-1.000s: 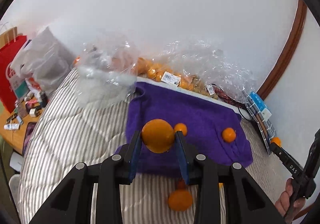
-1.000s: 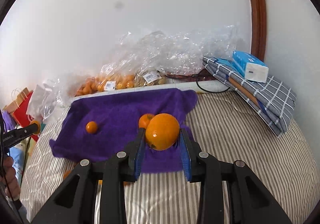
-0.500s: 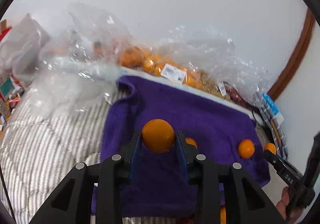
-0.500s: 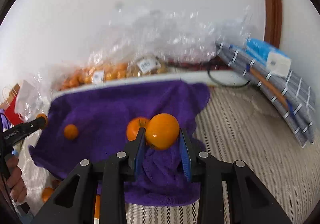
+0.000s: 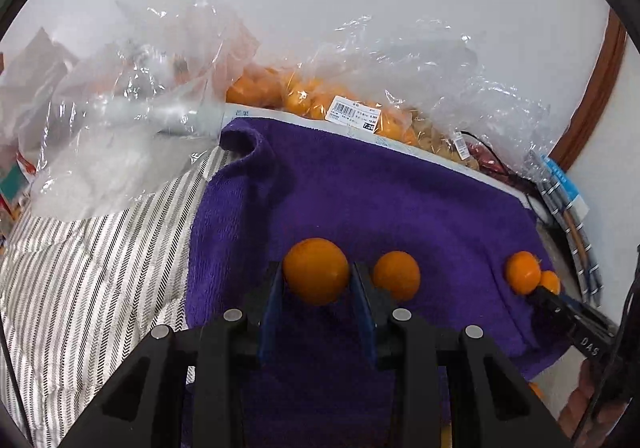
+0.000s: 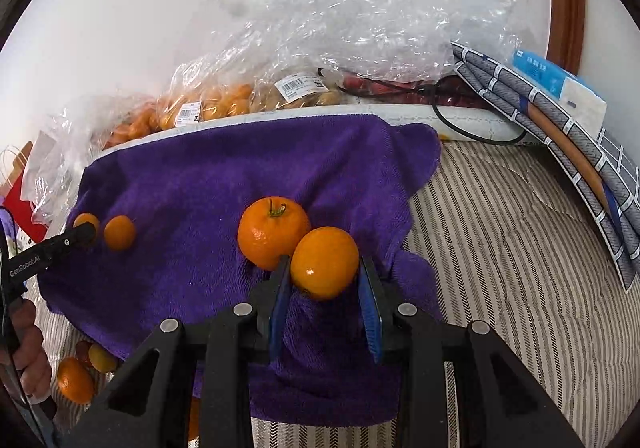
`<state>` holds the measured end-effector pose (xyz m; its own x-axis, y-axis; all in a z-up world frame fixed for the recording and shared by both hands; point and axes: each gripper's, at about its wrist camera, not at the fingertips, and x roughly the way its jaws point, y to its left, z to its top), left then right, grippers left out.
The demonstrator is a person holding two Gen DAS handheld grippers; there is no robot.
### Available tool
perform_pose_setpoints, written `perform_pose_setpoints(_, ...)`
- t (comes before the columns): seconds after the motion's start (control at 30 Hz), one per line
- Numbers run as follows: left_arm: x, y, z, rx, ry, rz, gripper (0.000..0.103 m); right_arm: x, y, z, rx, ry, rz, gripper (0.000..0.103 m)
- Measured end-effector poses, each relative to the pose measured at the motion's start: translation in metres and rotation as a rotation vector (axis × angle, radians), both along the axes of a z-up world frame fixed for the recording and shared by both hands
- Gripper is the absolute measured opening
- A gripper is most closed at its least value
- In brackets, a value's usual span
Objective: Organize fruits
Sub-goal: 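Carry both held oranges onto the purple towel with both grippers, then open both grippers to release the oranges on the purple towel, then withdraw both grippers and move the right gripper toward a large orange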
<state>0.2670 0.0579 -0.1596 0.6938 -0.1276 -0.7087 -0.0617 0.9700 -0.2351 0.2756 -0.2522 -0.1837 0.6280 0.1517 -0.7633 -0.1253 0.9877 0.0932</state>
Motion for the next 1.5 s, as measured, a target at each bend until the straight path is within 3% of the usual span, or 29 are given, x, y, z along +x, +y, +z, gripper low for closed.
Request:
perform_pose_setpoints(0.2,0.002,-0.004,0.0,0.035,-0.005,-0.007,0.032,0.001,-0.002,0.002,0.019,-0.008,0.002,0.034)
perform_pose_setpoints(0.33,0.001,-0.003,0.0,0.019,-0.007,-0.008,0.033,-0.001,-0.006,0.007,0.074,-0.02,0.011,0.045)
perform_pose_setpoints(0.43,0.001,-0.001,0.001,0.011,-0.015,-0.003,0.033,-0.006,-0.003,0.013,0.045,-0.063,0.008,0.056)
perform_pose_setpoints(0.5,-0.001,0.002,0.005,-0.007,-0.033,-0.003,0.035,-0.009,-0.001,0.015,0.029,-0.086,0.015,0.056)
perform_pose_setpoints(0.6,-0.006,0.009,0.011,-0.061,-0.067,-0.001,0.047,-0.013,0.0,0.016,0.009,-0.109,0.011,0.058)
perform_pose_setpoints(0.8,-0.017,0.022,0.019,-0.084,-0.098,0.027,0.047,-0.026,-0.004,0.028,0.005,-0.179,-0.023,0.058)
perform_pose_setpoints(1.1,-0.021,0.037,0.023,-0.116,-0.127,0.056,0.047,-0.034,-0.006,0.041,0.042,-0.162,0.008,0.058)
perform_pose_setpoints(1.23,-0.027,0.035,0.029,-0.062,-0.154,0.048,0.047,-0.037,-0.005,0.044,0.048,-0.151,0.021,0.058)
perform_pose_setpoints(1.33,-0.033,0.037,0.034,-0.056,-0.129,0.046,0.047,-0.043,-0.004,0.045,0.062,-0.135,0.022,0.058)
perform_pose_setpoints(1.4,-0.046,0.04,0.037,-0.074,-0.124,0.032,0.047,-0.053,-0.002,0.046,0.075,-0.141,0.037,0.058)
perform_pose_setpoints(1.5,-0.072,0.042,0.037,-0.022,-0.102,0.007,0.047,-0.067,0.006,0.045,0.079,-0.136,0.082,0.055)
